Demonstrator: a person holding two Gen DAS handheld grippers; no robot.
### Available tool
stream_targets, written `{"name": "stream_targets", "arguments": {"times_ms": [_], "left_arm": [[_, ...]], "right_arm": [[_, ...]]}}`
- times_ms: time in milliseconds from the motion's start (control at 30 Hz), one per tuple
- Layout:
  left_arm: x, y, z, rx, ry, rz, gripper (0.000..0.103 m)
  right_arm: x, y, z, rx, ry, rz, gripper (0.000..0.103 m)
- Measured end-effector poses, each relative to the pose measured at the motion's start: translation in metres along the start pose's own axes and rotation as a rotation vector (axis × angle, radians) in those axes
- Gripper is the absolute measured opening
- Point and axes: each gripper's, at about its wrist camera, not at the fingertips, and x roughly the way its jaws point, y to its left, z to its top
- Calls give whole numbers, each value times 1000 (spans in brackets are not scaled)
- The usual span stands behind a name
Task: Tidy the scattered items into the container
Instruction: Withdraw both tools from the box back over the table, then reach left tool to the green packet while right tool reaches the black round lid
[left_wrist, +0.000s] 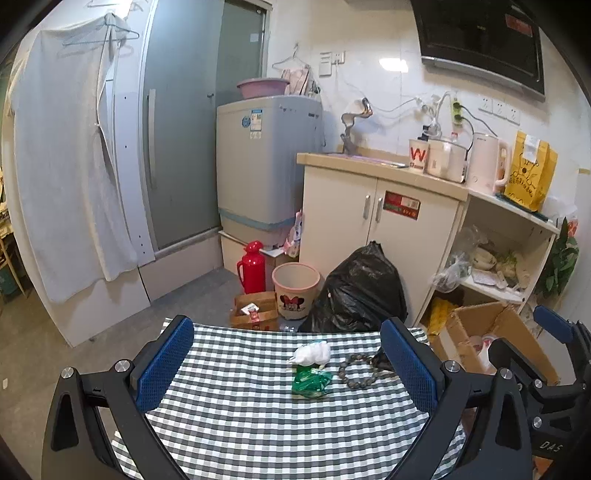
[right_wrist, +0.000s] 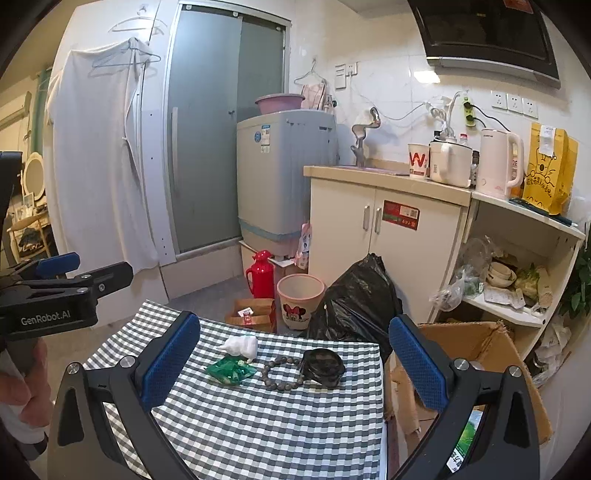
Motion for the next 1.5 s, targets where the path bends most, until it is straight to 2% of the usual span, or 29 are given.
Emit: {"name": "stream_targets", "arguments": {"times_ms": [267,567,967,1067,1267,1500], "left_arm": [[31,1,-8,14,50,-2,103],[70,-2,-21,22,122,-14,103],[121,-5,-42,52,225,-29,103],[131,-7,-48,60,252,-37,103],[150,-9,-60,64,300,-50,103],[173,-12,-71,62,342,-68,103]], "right_arm": [[23,-1,-11,-14,29,-17,103],[50,-6,-26,-26,51,3,103],[100,-2,-48,-45,157,28,103],[113,-4,-55,-42,186,43,98],[139,-11,-69,-23,264,57,78],[162,-17,-76,-21,305,67,70]]}}
